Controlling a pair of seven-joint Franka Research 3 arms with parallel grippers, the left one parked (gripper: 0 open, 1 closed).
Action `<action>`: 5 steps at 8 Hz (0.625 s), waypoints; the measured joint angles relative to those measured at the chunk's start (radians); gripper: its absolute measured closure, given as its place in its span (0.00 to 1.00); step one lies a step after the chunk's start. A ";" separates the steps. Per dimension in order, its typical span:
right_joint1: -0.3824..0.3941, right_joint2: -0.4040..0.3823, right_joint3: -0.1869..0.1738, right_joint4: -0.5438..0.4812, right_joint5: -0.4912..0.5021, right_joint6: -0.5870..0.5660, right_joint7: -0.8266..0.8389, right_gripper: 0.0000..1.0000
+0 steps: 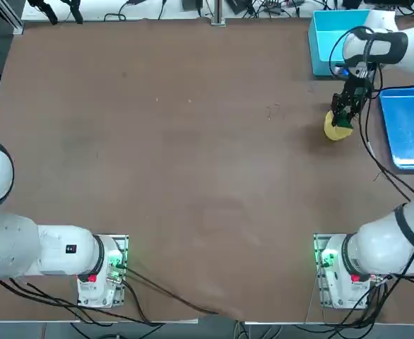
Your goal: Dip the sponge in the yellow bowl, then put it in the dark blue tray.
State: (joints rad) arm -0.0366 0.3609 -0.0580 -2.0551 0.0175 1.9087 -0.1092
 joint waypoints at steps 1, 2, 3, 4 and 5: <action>0.000 0.012 0.001 0.001 0.000 0.005 0.000 0.41; 0.000 0.022 0.001 0.002 0.000 0.008 0.000 0.41; -0.001 0.028 0.001 0.004 0.000 0.009 0.000 0.41; -0.004 0.031 0.001 0.006 0.000 0.010 0.000 0.41; -0.009 0.034 0.001 0.011 0.000 0.010 0.000 0.41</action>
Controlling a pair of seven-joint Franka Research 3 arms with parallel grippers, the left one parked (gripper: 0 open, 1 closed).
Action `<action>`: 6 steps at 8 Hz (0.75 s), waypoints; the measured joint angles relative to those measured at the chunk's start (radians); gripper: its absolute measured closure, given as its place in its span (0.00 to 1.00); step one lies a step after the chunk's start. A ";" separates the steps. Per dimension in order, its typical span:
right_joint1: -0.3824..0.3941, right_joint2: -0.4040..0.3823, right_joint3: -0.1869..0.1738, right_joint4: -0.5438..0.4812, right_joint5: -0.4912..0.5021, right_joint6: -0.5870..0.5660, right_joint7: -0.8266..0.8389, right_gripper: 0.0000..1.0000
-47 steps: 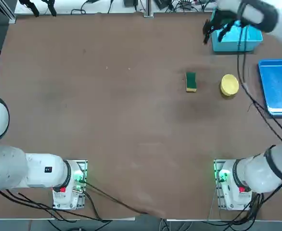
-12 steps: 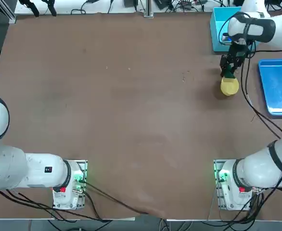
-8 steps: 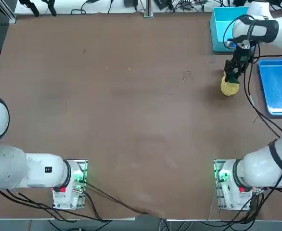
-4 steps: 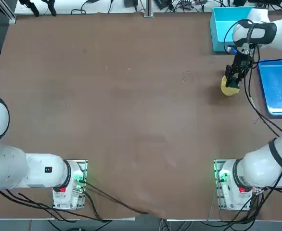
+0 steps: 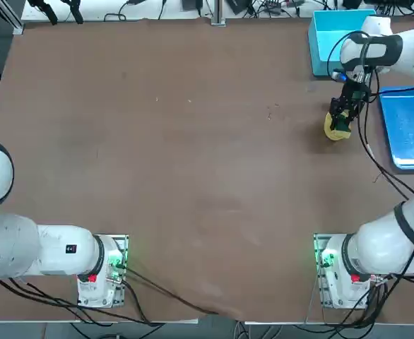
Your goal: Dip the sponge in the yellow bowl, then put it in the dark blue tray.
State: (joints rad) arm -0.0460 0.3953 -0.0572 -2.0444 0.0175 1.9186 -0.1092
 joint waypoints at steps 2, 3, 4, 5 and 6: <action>-0.006 0.008 0.000 0.011 0.000 0.001 -0.001 0.41; -0.006 0.011 0.000 0.018 0.000 0.001 -0.001 0.41; -0.006 0.018 0.000 0.023 0.000 0.004 -0.001 0.41; -0.006 0.028 0.000 0.026 0.000 0.009 -0.001 0.41; -0.006 0.038 0.001 0.028 0.000 0.014 -0.001 0.41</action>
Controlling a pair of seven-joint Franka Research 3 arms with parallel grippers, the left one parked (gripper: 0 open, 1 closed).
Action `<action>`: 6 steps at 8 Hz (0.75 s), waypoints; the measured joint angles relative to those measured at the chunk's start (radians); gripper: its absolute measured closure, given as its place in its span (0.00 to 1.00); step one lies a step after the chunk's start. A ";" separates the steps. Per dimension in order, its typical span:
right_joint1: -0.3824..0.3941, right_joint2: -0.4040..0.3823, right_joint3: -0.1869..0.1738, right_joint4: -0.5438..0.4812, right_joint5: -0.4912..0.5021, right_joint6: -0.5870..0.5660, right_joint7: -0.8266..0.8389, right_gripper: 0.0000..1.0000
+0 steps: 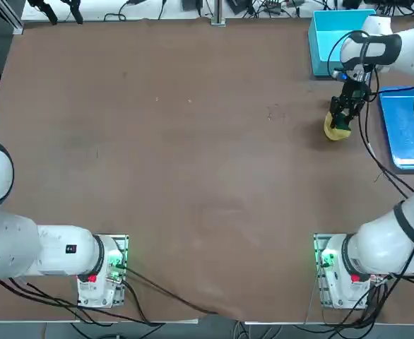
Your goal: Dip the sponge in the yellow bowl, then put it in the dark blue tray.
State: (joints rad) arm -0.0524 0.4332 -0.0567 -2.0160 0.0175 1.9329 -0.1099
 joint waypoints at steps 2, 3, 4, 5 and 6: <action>0.000 0.011 0.000 0.002 0.000 0.007 0.000 0.41; 0.000 0.013 0.000 0.003 0.000 0.011 0.000 0.41; 0.000 0.017 0.001 0.003 0.000 0.018 0.000 0.41; 0.000 0.021 0.002 0.003 0.000 0.023 0.000 0.41; 0.000 0.023 0.002 0.003 0.000 0.026 0.000 0.41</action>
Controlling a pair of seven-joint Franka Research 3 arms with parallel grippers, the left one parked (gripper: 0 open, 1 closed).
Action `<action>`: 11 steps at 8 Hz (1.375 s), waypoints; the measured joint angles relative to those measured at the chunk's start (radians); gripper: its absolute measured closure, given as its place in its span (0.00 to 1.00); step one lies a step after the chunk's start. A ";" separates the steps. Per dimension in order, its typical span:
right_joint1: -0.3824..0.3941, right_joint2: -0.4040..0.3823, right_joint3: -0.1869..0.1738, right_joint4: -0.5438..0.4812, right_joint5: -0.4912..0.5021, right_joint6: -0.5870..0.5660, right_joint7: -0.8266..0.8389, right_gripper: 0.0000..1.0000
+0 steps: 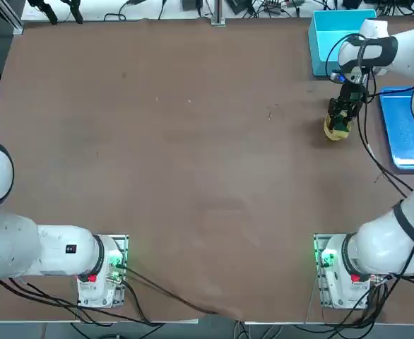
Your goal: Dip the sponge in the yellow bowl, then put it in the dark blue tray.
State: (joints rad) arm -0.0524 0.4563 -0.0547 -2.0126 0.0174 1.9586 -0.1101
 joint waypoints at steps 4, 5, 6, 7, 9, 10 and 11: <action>0.000 0.012 0.000 0.000 0.000 0.004 0.000 0.41; 0.000 0.019 0.000 0.001 0.000 0.010 0.000 0.41; 0.000 0.028 0.000 0.001 0.000 0.018 0.000 0.41; 0.000 0.034 0.000 0.002 0.000 0.022 0.000 0.41; 0.000 0.035 0.001 0.003 0.000 0.022 0.000 0.41; 0.000 0.038 0.002 0.003 0.000 0.025 0.000 0.41; 0.000 0.042 0.002 0.003 0.000 0.028 0.000 0.41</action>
State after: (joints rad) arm -0.0522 0.4981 -0.0529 -2.0097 0.0174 1.9861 -0.1104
